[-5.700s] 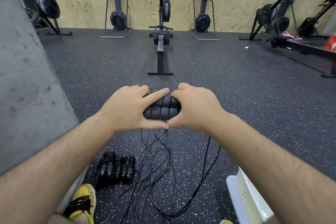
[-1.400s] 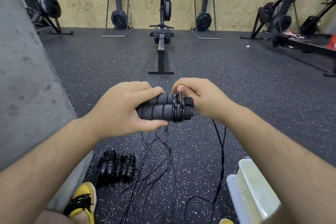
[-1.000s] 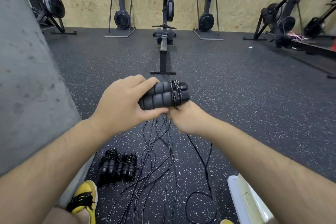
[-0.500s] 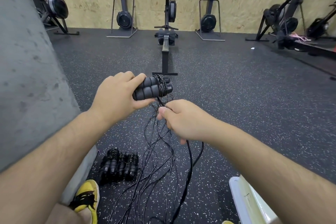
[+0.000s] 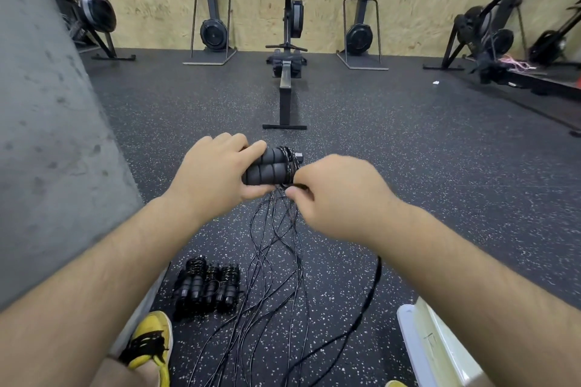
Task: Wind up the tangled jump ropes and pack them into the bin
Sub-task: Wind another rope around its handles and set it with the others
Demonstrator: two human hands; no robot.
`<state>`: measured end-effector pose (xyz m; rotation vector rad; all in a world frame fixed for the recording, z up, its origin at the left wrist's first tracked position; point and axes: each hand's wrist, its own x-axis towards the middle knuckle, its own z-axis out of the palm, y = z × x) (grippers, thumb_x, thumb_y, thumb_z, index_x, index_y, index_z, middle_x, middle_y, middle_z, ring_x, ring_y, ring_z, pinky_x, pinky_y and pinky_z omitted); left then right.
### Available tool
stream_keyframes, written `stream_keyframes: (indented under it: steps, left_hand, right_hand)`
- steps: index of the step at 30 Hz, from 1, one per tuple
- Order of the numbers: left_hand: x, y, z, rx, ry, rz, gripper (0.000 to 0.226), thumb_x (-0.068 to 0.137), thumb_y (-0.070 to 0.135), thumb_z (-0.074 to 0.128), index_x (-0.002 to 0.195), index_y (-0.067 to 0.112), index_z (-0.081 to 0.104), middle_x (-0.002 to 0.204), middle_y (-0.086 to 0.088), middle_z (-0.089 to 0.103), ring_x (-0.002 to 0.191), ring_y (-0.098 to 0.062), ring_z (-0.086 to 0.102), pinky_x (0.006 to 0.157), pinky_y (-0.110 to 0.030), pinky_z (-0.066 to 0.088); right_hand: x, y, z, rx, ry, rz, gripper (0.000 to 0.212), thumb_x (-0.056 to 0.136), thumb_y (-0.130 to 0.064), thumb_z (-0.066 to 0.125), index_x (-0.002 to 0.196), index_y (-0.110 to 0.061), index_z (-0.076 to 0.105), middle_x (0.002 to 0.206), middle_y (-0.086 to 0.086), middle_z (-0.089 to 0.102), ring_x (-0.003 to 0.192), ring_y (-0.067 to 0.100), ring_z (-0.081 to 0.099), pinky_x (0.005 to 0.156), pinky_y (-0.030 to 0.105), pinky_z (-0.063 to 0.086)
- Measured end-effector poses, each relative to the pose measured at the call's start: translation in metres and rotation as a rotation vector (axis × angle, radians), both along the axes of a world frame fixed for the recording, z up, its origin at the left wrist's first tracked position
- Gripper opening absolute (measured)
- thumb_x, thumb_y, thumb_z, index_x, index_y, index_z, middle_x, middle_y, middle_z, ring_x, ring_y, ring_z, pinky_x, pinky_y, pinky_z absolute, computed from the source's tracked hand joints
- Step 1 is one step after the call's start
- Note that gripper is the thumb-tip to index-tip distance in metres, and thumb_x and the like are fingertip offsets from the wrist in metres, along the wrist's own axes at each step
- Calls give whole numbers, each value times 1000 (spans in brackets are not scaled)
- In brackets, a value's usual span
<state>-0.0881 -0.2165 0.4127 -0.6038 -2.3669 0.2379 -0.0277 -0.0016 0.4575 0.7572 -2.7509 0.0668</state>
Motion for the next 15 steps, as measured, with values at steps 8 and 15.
stream_keyframes:
  steps: [8, 15]
  left_hand:
    - [4, 2, -1, 6, -144, -172, 62, 78, 77, 46, 100, 21, 62, 78, 3, 53, 70, -28, 56, 59, -34, 37]
    - [24, 14, 11, 90, -339, -429, 53, 82, 72, 62, 102, 23, 64, 80, 9, 49, 73, -15, 50, 65, -36, 45]
  right_hand:
    - [-12, 12, 18, 84, 148, 64, 31, 97, -56, 46, 91, -30, 62, 95, -6, 64, 97, 23, 60, 65, 31, 32]
    - [-41, 42, 18, -146, -48, 122, 34, 79, -67, 64, 89, -35, 68, 80, -13, 65, 80, 8, 55, 69, 30, 47]
